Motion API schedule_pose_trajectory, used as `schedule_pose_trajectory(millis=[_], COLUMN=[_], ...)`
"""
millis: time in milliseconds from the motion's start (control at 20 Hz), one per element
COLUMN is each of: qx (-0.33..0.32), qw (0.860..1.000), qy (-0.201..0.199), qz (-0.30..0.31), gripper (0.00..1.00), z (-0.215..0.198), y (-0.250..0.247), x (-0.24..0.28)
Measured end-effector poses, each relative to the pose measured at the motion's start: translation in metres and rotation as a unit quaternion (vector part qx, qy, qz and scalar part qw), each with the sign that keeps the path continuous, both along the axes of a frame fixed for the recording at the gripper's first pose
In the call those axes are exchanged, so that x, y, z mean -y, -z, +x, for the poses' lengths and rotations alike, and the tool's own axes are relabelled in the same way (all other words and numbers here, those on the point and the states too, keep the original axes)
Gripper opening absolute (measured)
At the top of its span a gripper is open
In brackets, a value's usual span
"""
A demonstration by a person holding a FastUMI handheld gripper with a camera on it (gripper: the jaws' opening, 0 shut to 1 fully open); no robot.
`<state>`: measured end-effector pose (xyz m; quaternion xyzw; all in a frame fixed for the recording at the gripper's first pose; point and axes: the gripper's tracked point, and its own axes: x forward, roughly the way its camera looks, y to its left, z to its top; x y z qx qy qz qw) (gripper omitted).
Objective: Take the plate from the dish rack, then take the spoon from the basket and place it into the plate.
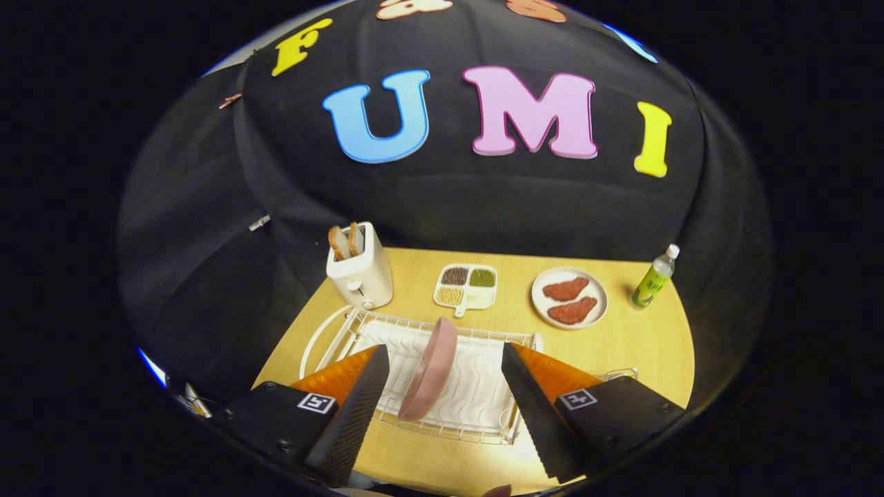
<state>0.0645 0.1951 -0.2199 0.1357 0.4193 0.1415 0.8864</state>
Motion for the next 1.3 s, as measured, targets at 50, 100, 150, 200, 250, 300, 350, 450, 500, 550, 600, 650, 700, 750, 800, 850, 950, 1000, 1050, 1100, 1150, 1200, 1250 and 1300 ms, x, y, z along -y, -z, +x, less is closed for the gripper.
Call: schedule_pose_trajectory(millis=[50,100,150,200,250,300,350,450,500,550,600,650,700,750,800,850,950,1000,1050,1100,1150,1200,1250,1300], qx=[-0.026,-0.050,-0.070,-0.087,-0.102,-0.113,-0.120,-0.139,-0.148,-0.153,-0.159,-0.164,-0.162,-0.160,-0.159,-0.156,-0.134,-0.123,-0.110,-0.097,-0.087,-0.078,-0.069,-0.060], qw=[1.000,0.999,0.998,0.996,0.995,0.993,0.992,0.990,0.988,0.987,0.985,0.982,0.980,0.978,0.978,0.978,0.979,0.979,0.979,0.978,0.979,0.979,0.979,0.979], qy=[0.001,0.002,0.004,0.008,0.011,0.013,0.017,0.022,0.027,0.031,0.037,0.048,0.059,0.066,0.068,0.065,0.055,0.049,0.044,0.039,0.038,0.039,0.038,0.038], qz=[0.000,0.001,-0.001,-0.003,-0.008,-0.015,-0.020,-0.033,-0.040,-0.045,-0.057,-0.077,-0.095,-0.113,-0.117,-0.122,-0.141,-0.156,-0.168,-0.178,-0.183,-0.186,-0.189,-0.188], gripper=[1.00,0.96,0.95,0.93,0.92,0.88,0.85,0.71,0.57,0.51,0.44,0.40,0.36,0.32,0.28,0.27,0.26,0.26,0.26,0.26,0.26,0.26,0.26,0.26], z=[-0.001,-0.003,-0.003,-0.005,-0.003,-0.002,0.000,0.002,0.002,0.004,0.004,0.004,0.008,0.011,0.014,0.017,0.031,0.035,0.042,0.046,0.050,0.053,0.056,0.058], y=[0.013,0.029,0.044,0.056,0.069,0.081,0.091,0.107,0.114,0.118,0.125,0.126,0.129,0.130,0.127,0.123,0.114,0.107,0.100,0.092,0.086,0.080,0.074,0.067], x=[-0.007,-0.014,-0.021,-0.027,-0.031,-0.036,-0.039,-0.043,-0.043,-0.045,-0.042,-0.035,-0.028,-0.020,-0.020,-0.020,-0.017,-0.014,-0.010,-0.007,-0.006,-0.004,-0.001,0.001])
